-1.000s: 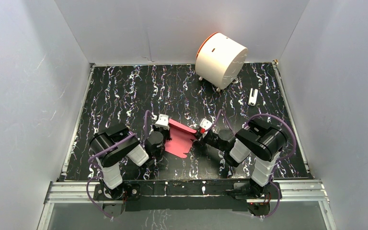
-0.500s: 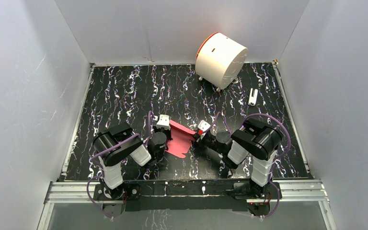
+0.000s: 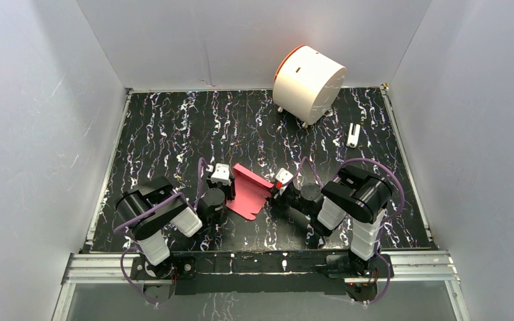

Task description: Fold the paper box

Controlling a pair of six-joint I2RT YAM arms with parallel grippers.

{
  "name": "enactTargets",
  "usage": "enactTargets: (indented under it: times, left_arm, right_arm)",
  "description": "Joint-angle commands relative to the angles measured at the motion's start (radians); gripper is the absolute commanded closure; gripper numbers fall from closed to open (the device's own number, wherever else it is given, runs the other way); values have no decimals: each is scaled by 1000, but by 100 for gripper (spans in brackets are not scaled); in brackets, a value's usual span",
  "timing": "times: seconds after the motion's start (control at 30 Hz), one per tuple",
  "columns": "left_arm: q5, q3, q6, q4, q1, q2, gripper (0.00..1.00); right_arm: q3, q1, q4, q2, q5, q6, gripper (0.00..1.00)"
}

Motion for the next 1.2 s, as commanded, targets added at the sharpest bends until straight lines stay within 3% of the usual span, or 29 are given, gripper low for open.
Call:
enactTargets:
  times: [0.0,0.23,0.53,0.87,1.1,1.17]
  left_arm:
    - [49,-11,-13,1,14,-51,64]
    - [233,5,-84,4,104,-54,61]
    - [260,41,-67,67,112,-3,62]
    - [178,79,2,184,112,105,86]
    - [175,92,26,241,110,138,84]
    - [187,91,27,243,111,140,88]
  right_arm:
    - [-17,3,202,18,7,-15,83]
    - [-15,4,201,24,-18,-14,83]
    - [-13,4,203,36,-28,-9,83]
    - [-10,4,200,43,-31,-4,83]
    - [-11,4,208,46,-36,8,83]
    - [-17,4,232,41,-26,18,81]
